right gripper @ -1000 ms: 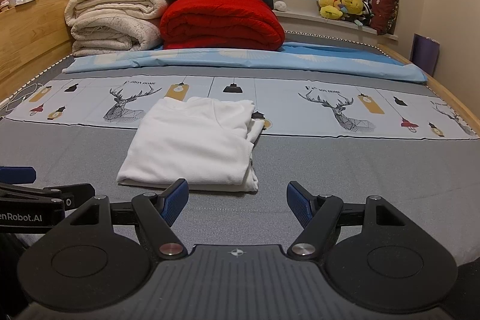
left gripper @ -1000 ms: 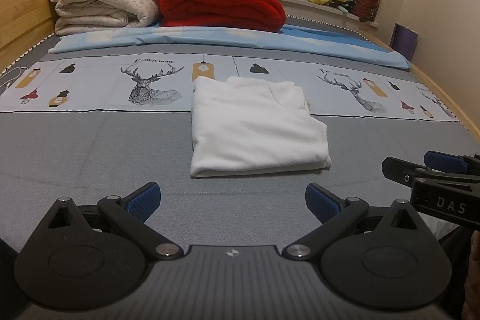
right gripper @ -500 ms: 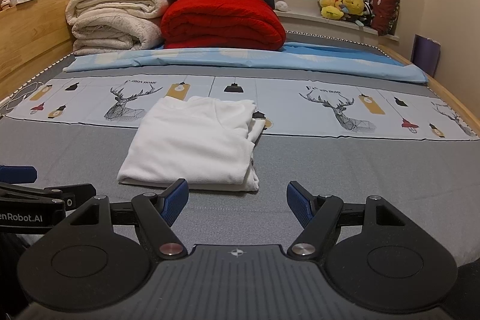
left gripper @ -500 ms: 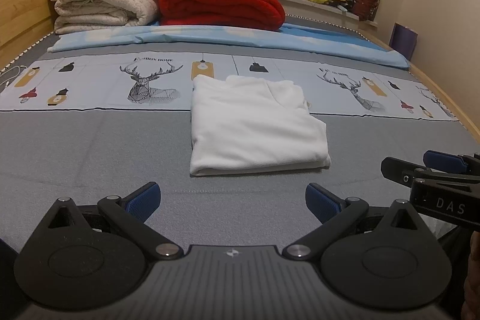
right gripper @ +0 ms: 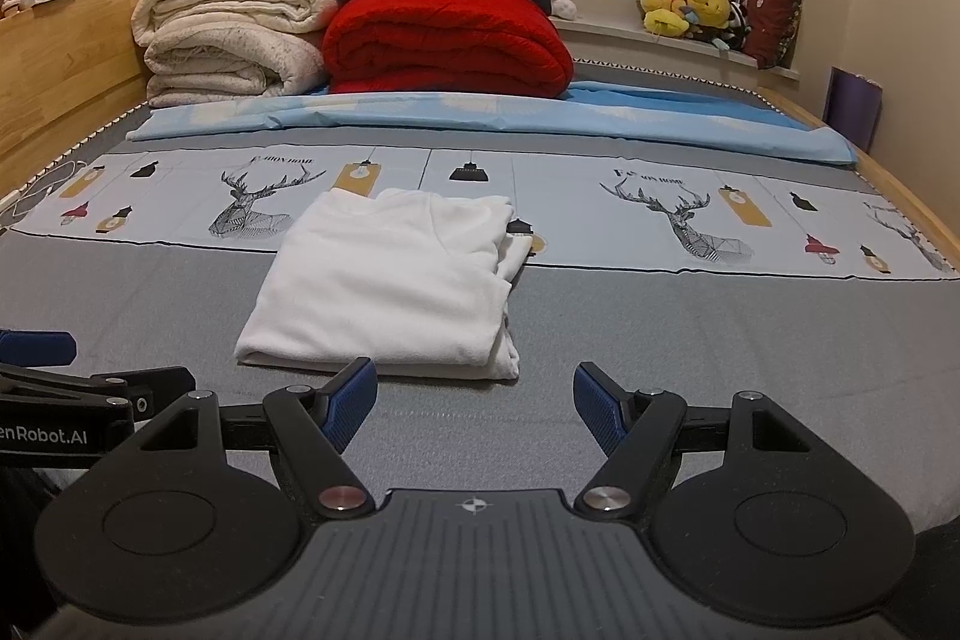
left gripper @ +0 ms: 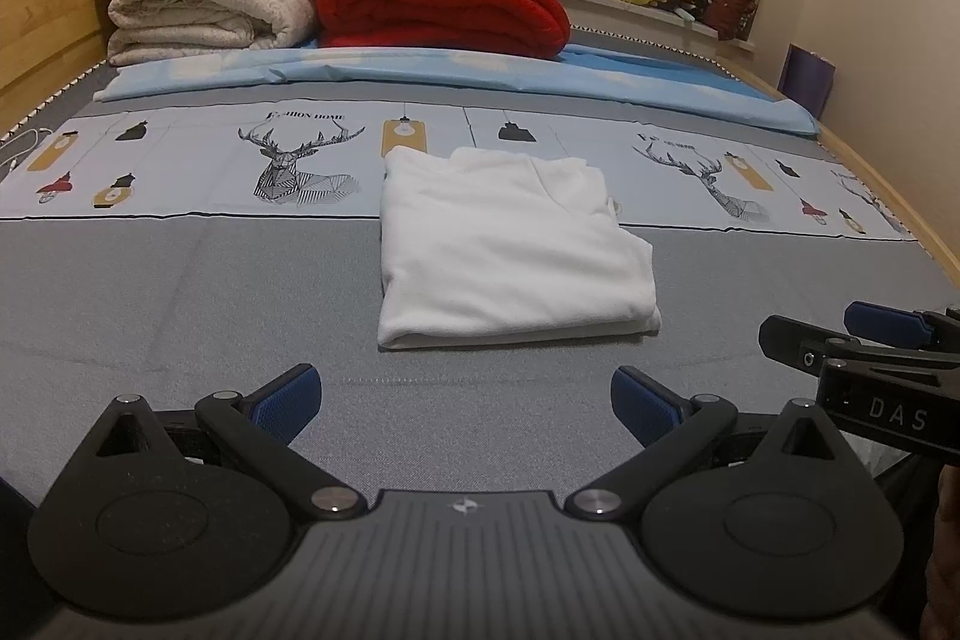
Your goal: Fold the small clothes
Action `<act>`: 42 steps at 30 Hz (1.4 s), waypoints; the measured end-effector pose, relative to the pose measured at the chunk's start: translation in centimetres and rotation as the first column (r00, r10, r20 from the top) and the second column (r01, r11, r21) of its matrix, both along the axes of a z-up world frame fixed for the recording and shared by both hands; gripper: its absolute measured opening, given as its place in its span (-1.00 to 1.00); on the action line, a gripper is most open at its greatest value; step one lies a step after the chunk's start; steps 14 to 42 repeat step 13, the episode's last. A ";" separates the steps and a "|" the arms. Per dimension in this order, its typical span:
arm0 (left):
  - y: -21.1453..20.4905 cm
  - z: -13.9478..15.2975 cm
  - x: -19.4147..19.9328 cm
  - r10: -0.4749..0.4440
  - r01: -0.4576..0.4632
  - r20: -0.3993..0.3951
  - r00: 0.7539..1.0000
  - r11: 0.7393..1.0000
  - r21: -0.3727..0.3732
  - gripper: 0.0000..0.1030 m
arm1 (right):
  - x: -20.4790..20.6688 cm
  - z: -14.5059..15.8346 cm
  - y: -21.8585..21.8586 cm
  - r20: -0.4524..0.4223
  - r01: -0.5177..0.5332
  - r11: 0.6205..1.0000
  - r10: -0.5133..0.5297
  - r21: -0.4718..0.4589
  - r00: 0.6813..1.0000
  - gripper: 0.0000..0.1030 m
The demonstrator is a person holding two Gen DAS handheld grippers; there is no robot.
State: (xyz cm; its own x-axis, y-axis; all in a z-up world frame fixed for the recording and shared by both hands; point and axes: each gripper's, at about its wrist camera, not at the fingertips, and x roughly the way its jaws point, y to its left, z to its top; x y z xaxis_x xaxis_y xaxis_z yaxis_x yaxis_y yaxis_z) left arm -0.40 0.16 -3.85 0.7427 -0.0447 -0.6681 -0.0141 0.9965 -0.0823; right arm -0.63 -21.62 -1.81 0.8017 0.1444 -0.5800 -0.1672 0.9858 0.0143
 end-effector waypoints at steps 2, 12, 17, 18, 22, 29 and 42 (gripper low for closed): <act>0.0 0.0 0.0 -0.001 0.001 0.001 1.000 1.000 0.001 0.99 | 0.0 0.0 0.0 0.000 0.000 1.000 0.000 0.001 1.000 0.43; 0.2 0.0 0.0 -0.003 0.003 0.003 1.000 1.000 0.000 0.99 | 0.0 0.0 0.0 0.001 0.000 1.000 0.000 0.001 1.000 0.43; 0.2 0.0 0.0 -0.003 0.003 0.003 1.000 1.000 0.000 0.99 | 0.0 0.0 -0.1 0.000 -0.001 1.000 0.001 0.001 1.000 0.43; 0.2 0.0 0.0 -0.003 0.003 0.003 1.000 1.000 0.000 0.99 | 0.0 0.0 -0.1 0.000 -0.001 1.000 0.001 0.001 1.000 0.43; 0.2 0.0 0.0 -0.003 0.003 0.003 1.000 1.000 0.000 0.99 | 0.0 0.0 -0.1 0.000 -0.001 1.000 0.001 0.001 1.000 0.43; 0.2 0.0 0.0 -0.003 0.003 0.003 1.000 1.000 0.000 0.99 | 0.0 0.0 -0.1 0.000 -0.001 1.000 0.001 0.001 1.000 0.43; 0.2 0.0 0.0 -0.003 0.003 0.003 1.000 1.000 0.000 0.99 | 0.0 0.0 -0.1 0.000 -0.001 1.000 0.001 0.001 1.000 0.43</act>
